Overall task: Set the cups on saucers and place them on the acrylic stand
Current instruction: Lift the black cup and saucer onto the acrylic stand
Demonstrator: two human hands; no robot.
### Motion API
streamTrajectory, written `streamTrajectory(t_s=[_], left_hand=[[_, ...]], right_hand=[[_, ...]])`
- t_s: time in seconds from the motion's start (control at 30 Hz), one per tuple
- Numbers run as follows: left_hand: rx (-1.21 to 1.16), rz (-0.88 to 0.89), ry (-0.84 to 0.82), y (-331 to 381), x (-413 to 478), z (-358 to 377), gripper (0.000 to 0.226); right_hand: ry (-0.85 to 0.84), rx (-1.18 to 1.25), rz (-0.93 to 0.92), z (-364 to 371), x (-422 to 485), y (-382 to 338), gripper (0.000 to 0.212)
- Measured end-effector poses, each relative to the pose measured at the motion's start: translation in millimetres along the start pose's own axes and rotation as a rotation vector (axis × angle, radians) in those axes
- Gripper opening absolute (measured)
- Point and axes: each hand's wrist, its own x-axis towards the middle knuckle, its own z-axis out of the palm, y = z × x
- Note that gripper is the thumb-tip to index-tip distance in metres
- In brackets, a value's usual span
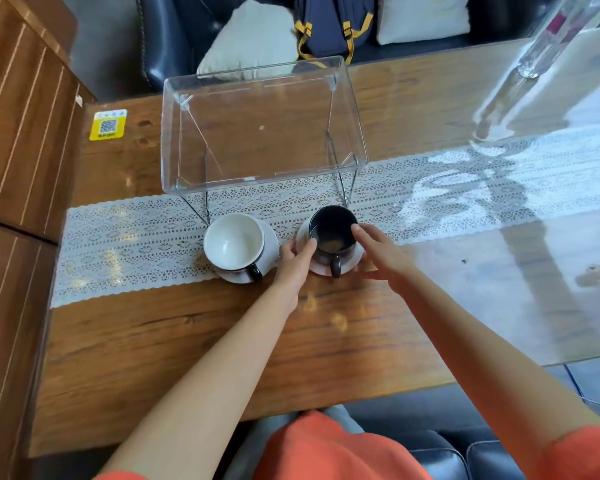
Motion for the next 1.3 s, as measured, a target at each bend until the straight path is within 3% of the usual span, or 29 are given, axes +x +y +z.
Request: streamTrajectory(t_s=[0.23,0.37,0.5,0.6,0.73,0.9,1.03,1.3], left_hand=[[-0.025,-0.049,-0.021,10.1,-1.7,-1.3,0.056],[0.004,0.019,-0.032,13.4,-22.7,-0.6,0.053],[0.115,0.095,-0.135,14.1,-50.6,-10.4,0.031],[0.199,0.154,-0.204,22.6,-72.4,-24.1,0.025],[0.206,0.273,-0.191,58.7,-81.2,-33.2,0.025],[0.173,0.419,-0.151,121.5,-66.4,-32.0,0.024],[0.185,0.444,-0.097,160.9,-41.3,-32.7,0.037],[0.241,0.422,-0.061,185.6,5.6,-39.2,0.02]], right_hand=[[-0.018,0.033,0.005,-5.6,-6.6,-1.6,0.033],[-0.036,0.026,0.019,-12.7,-18.2,-3.9,0.046],[-0.098,-0.034,-0.079,-32.5,-36.4,-11.6,0.02],[-0.123,-0.135,-0.173,-43.0,-51.1,-21.3,0.03],[-0.1,-0.16,-0.333,-45.4,-57.6,-57.2,0.026],[-0.027,-0.178,-0.467,-44.0,-40.1,-120.5,0.048],[-0.007,-0.229,-0.48,-34.7,-14.3,-156.3,0.05],[-0.009,-0.34,-0.399,-16.6,36.9,-187.1,0.054]])
